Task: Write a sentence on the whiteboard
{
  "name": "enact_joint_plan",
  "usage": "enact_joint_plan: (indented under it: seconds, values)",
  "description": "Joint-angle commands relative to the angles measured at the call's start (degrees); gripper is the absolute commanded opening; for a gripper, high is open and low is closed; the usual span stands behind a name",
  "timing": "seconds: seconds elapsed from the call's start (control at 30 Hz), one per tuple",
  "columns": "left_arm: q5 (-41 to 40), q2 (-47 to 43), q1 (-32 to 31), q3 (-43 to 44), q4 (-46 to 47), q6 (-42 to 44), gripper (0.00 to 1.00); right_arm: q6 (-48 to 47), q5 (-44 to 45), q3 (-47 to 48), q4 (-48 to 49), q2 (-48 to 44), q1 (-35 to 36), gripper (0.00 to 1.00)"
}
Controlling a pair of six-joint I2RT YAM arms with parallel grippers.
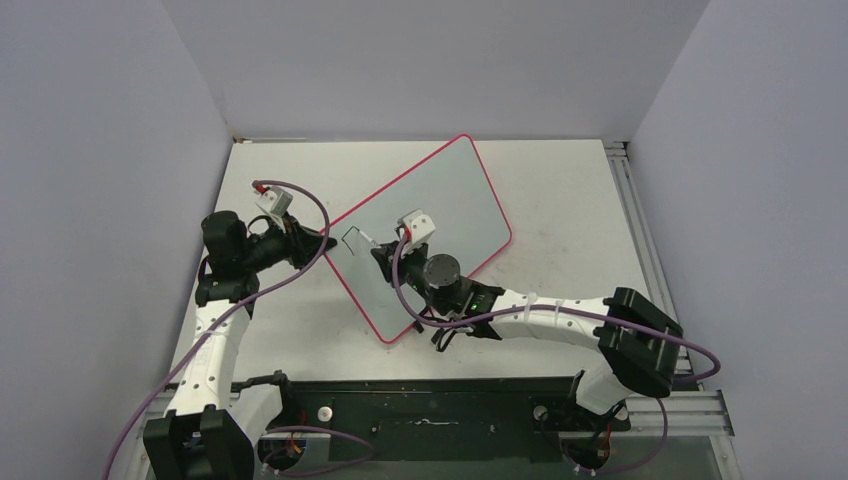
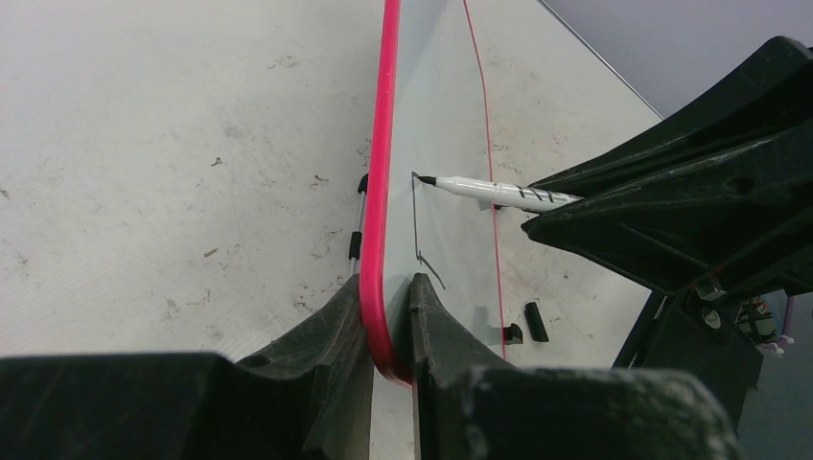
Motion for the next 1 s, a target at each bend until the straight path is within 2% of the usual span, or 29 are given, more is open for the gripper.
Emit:
enact_joint_plan:
  seconds: [0.0,0.53,0.97]
  values:
    - [-0.5,0.2,-1.0,0.2,-2.9,7.7,0.0,1.3,1.2,-2.4,-1.1,-2.4,-0.2,0.05]
    - [-0.7,0.2,-0.9,0.3,-2.8,7.8,0.0,2.0,-0.4,-4.7,-0.4,-1.8,3.5,0.05]
    - [-1.2,0.2,-0.9,0.2,-2.8,7.9,0.0,1.5,2.1,-5.2,-0.5,-2.7,6.0,0.05]
